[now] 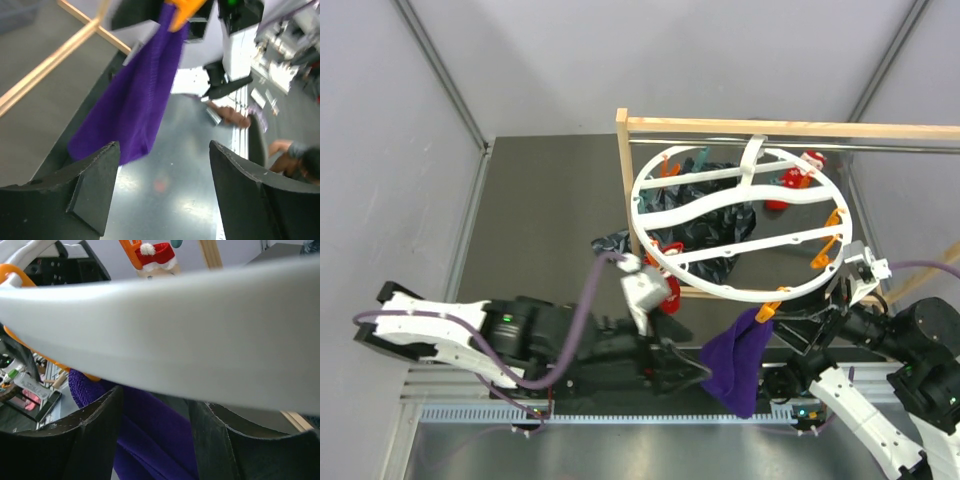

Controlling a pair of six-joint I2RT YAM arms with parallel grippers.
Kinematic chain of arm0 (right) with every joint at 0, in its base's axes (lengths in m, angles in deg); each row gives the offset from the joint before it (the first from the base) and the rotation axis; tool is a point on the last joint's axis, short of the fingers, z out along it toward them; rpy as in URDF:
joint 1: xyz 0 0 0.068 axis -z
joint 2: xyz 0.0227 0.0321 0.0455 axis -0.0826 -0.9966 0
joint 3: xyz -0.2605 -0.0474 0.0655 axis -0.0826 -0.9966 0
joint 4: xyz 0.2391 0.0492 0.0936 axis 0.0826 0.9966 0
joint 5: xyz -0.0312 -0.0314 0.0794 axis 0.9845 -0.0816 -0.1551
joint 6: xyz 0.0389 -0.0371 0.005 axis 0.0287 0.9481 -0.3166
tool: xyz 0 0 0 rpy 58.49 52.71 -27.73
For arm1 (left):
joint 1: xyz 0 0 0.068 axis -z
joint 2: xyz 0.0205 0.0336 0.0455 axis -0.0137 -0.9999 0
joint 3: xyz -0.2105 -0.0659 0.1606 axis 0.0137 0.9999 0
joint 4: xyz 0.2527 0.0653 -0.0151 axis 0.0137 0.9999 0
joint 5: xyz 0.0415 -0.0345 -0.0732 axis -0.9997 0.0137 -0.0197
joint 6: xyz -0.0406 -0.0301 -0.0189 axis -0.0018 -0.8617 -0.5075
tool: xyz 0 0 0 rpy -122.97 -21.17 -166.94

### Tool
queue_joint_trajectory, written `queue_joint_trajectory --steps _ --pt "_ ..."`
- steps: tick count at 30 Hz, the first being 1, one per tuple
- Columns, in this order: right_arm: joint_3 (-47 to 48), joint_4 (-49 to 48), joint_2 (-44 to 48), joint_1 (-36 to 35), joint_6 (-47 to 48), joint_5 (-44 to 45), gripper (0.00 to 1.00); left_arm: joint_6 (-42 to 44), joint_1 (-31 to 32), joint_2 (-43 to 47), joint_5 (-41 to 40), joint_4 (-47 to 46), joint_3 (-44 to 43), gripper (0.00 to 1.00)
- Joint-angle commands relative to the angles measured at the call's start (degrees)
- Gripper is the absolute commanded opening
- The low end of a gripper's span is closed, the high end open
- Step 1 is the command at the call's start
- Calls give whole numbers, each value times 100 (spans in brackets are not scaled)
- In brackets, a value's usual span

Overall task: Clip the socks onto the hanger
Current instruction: Rotate the hanger at the clothesline.

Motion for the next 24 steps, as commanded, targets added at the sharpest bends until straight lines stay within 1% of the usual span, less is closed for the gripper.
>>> queue_joint_trajectory --steps 1,2,4,5,6,8,10,12,16,18,20,22,23,24 --pt "167 77 44 -66 -145 271 54 651 80 -949 100 -136 -761 81" --pt "176 104 61 -57 -207 385 54 713 211 -1308 -340 -22 -895 81" --pt "176 139 88 -48 -251 421 54 819 388 -1583 -1297 146 -1176 82" --pt "185 175 105 -48 -295 491 54 784 441 -1697 -2190 120 -1186 84" --pt "194 218 114 -48 -286 527 54 758 459 -1829 -2434 59 -1160 86" --pt "308 446 97 -39 -243 719 54 828 450 -1944 -2821 -362 -1020 87" --pt "518 666 44 -39 -190 895 54 802 459 -2137 -3033 -609 -958 91" --pt "642 930 9 -39 -172 1185 56 766 441 -2434 -3261 -610 -1054 91" --pt "599 896 123 -30 -330 1327 56 924 406 -2770 -3385 -1031 -915 85" --pt "589 835 140 -39 -453 1274 56 907 284 -2814 -3237 -1267 -826 81" --pt "581 790 158 -22 -550 1265 56 863 178 -2814 -3061 -1488 -651 75" --pt "581 747 175 -13 -611 1248 56 846 11 -2797 -2719 -1761 -536 70" --pt "589 737 193 -13 -655 1239 56 837 -24 -2805 -2717 -1779 -545 60" --pt "607 737 184 -13 -656 1239 56 828 -51 -2823 -2743 -1692 -588 52"
